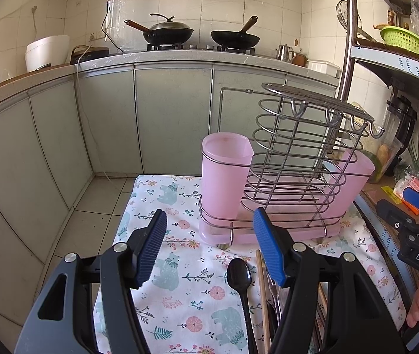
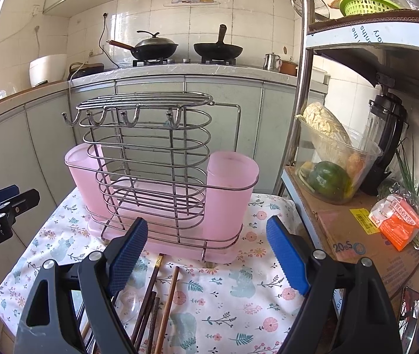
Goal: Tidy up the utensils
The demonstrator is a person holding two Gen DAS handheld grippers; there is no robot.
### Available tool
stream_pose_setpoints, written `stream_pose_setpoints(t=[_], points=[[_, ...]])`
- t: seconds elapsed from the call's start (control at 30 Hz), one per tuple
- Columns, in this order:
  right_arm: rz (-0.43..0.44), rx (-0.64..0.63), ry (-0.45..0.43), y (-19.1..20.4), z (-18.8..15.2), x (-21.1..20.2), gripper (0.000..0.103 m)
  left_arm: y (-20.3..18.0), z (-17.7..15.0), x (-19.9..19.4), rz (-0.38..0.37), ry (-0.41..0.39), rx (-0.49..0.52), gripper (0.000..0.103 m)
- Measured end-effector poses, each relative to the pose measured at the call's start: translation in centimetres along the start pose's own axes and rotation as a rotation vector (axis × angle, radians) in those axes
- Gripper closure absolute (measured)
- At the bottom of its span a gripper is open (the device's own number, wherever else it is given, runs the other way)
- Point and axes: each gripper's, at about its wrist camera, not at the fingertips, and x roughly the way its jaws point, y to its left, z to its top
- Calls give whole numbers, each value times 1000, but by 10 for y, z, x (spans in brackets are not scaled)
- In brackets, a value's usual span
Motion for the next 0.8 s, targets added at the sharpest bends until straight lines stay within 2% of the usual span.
stream_pose_setpoints(t=[0.8], points=[[4, -17, 5, 5, -3, 4, 21, 4, -4, 3, -4, 8, -2, 41]])
